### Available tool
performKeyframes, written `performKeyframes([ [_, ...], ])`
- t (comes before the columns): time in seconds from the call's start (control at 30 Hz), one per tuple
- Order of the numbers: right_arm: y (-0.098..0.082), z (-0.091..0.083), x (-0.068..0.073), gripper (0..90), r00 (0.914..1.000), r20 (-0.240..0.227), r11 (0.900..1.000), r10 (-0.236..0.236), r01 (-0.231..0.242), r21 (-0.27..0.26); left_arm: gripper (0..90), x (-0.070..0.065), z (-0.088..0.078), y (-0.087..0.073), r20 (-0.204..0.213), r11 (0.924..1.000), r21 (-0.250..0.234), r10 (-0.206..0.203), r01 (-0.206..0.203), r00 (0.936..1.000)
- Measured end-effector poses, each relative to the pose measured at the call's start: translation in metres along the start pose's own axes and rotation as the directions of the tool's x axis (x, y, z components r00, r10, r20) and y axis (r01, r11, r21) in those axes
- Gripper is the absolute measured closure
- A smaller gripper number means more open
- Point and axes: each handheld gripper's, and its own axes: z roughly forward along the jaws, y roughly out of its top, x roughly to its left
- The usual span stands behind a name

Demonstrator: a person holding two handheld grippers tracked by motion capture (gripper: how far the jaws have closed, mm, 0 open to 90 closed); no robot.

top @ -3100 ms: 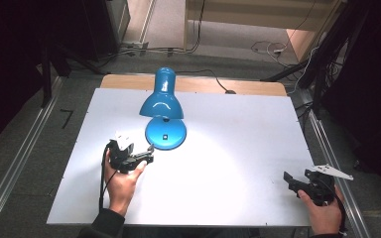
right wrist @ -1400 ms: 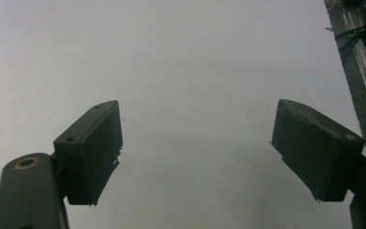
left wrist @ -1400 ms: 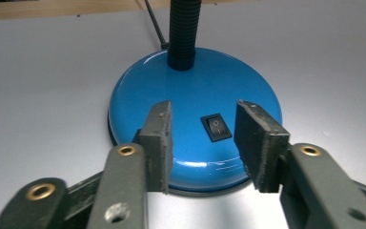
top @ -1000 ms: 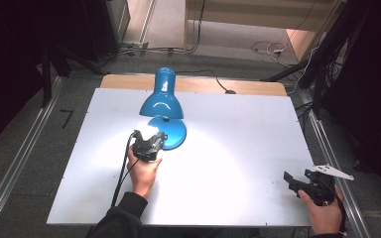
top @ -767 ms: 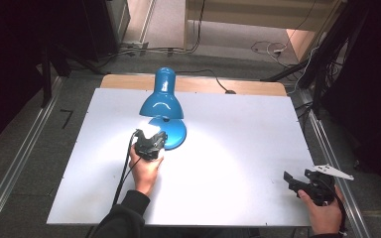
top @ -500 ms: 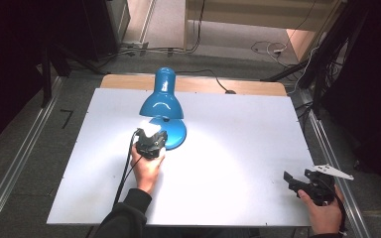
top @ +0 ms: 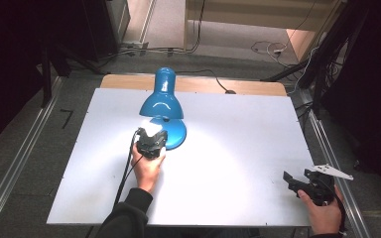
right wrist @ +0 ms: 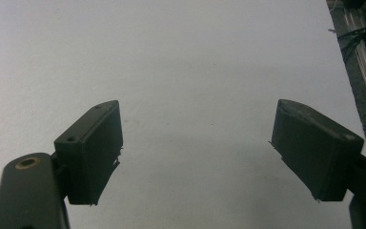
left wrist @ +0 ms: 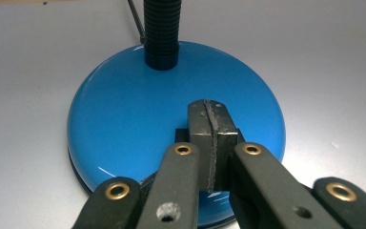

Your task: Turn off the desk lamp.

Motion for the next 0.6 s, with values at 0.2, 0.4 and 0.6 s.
performKeyframes([
  [0.2,0.0001,-0.0004,0.0002,16.4,1.0,-0.001,1.0,0.001,-0.001,0.0,90.0,0.0004,0.0016,0.0017,-0.008,1.0,0.001,0.003,-0.003,1.0],
  [0.4,-0.0001,-0.0007,-0.0007,16.3,1.0,-0.002,1.0,0.004,-0.004,-0.001,90.0,0.0031,0.0055,0.0017,-0.01,0.9999,-0.001,-0.015,0.015,0.9998],
  [0.6,-0.0001,0.0002,-0.0007,16.3,1.0,-0.002,1.0,0.001,-0.001,-0.002,90.0,0.0055,0.007,0.0026,-0.012,0.9997,-0.001,-0.026,0.026,0.9996],
])
